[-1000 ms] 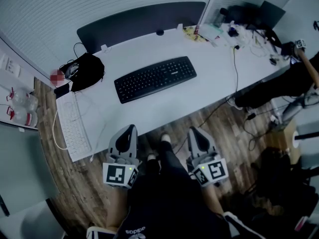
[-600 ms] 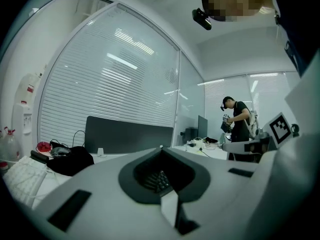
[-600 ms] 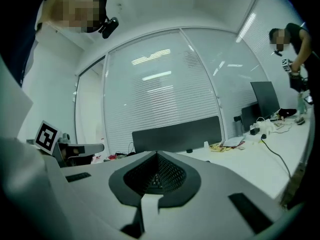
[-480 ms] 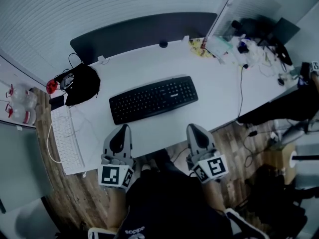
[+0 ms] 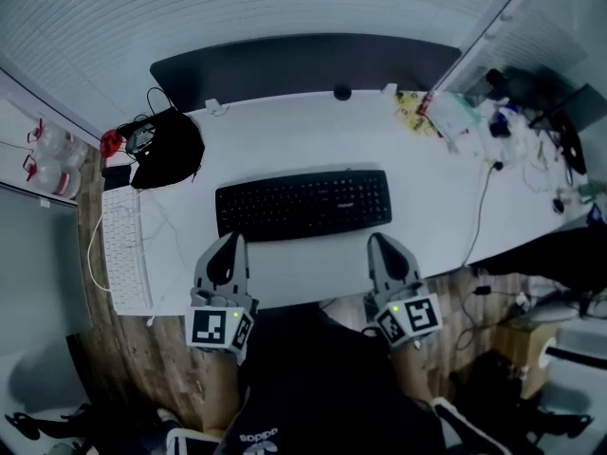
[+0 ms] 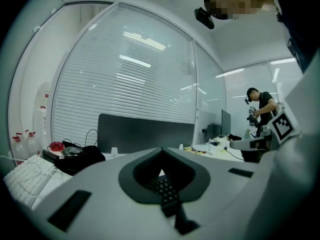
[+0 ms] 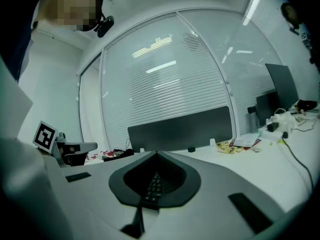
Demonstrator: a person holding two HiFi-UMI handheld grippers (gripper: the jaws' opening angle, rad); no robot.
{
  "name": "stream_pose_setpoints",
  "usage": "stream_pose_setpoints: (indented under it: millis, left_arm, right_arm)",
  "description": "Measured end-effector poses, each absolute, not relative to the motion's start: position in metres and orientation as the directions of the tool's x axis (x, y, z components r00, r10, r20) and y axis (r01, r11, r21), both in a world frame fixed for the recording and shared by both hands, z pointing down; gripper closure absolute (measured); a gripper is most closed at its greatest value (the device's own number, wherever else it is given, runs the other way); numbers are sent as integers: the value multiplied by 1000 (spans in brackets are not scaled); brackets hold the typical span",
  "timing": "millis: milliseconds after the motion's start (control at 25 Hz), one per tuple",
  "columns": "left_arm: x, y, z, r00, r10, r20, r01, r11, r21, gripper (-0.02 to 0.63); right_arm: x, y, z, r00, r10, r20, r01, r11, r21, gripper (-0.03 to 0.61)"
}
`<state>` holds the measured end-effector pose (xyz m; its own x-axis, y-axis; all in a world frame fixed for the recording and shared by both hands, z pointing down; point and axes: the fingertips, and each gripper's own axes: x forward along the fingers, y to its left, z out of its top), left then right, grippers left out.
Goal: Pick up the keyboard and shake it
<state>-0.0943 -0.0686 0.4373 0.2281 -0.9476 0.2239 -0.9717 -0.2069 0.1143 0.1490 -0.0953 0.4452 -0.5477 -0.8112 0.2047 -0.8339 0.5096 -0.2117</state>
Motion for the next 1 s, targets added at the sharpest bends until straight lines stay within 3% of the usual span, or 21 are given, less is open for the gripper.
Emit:
stream_pose_setpoints:
  millis: [320, 1000]
  left_arm:
    - [-121, -80, 448, 140, -953, 270, -989, -122, 83, 611]
    - [-148, -121, 482, 180, -902, 393, -983, -172, 57, 611]
  right_arm:
    - [150, -121, 454, -559, -800, 219, -826, 514, -231, 575]
    - [156, -132, 473, -483, -831, 275, -873, 432, -228, 575]
